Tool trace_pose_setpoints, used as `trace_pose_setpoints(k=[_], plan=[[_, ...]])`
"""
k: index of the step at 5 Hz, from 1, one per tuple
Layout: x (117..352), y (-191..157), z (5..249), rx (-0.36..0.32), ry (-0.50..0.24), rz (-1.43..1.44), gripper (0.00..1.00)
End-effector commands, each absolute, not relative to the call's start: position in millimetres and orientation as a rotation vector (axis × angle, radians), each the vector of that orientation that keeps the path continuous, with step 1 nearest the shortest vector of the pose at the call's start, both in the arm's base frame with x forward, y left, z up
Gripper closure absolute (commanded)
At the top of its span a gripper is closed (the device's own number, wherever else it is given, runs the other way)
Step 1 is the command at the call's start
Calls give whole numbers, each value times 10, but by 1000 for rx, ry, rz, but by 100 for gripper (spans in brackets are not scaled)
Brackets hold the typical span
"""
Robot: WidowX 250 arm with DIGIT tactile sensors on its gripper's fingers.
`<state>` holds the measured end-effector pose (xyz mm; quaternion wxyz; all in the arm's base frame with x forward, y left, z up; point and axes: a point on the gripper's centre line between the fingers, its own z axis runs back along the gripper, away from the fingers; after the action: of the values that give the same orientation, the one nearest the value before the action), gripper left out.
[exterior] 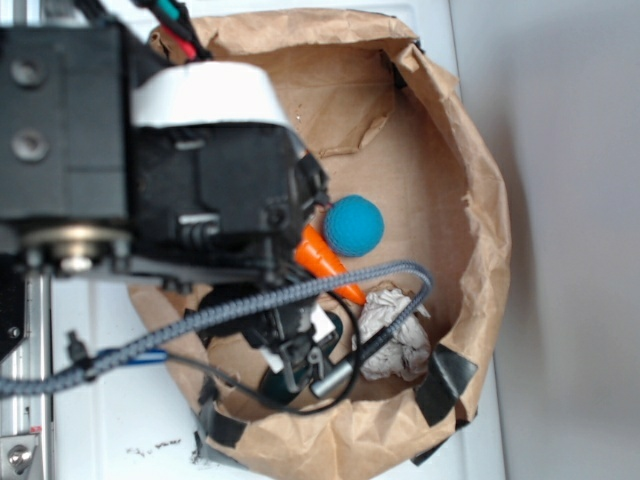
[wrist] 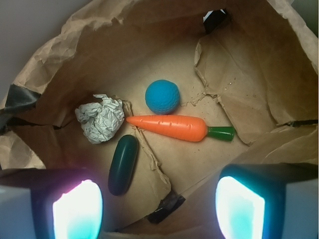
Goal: Grab the plastic pickle.
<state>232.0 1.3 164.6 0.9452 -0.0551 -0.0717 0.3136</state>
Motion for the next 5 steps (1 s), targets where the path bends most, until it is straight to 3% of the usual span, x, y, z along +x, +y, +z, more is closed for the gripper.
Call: trace_pose_setpoints(k=[1, 2, 3, 5], plan=[[2319, 84, 1758, -122, -192, 646, 0], [2319, 84, 1758, -122, -192, 646, 0], [2421, 67, 1600, -111, -209, 648, 0], [2576, -8, 1181, -29, -218, 620, 0]])
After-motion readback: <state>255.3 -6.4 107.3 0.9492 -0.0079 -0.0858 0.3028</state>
